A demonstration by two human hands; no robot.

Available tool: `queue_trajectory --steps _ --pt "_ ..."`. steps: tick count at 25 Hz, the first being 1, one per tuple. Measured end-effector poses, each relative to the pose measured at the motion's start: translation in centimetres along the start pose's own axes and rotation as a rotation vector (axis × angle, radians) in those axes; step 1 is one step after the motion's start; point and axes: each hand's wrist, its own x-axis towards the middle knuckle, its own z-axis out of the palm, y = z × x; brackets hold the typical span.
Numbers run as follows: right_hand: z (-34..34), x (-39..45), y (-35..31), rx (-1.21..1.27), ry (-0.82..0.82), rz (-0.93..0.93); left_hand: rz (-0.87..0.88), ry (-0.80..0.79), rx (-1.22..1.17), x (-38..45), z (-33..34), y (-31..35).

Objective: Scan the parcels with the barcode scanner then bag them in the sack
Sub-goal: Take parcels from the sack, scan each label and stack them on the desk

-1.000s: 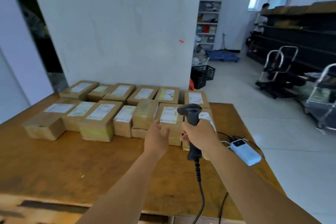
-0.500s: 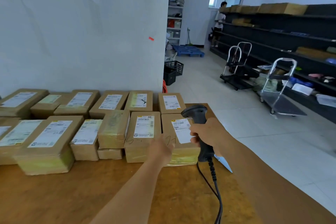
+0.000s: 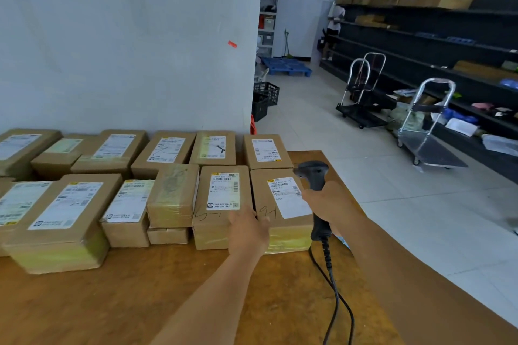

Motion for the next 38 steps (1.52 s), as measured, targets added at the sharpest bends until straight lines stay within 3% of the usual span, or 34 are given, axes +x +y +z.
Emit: queue_trajectory --steps 6,15,22,28,38 --pt "2.3 1.5 4.2 0.022 0.006 0.068 -0.054 -0.007 -0.032 -0.4 1.0 0.2" --pt "-1.3 -3.9 6.6 0.083 0.09 0.061 -0.23 -0.041 -0.61 -6.5 1.2 1.8" --pt "-3.2 -12.0 4.7 0.248 0.073 -0.14 -0.215 0.053 -0.809 -13.1 -3.9 1.4" --pt "1.1 -19.9 0.7 0.233 -0.1 -0.299 -0.161 0.298 -0.932 -18.9 -10.8 -5.0" --pt "20.4 -37.5 -3.8 0.062 -0.588 -0.54 -0.415 0.754 -1.109 -32.8 -22.6 -25.5"
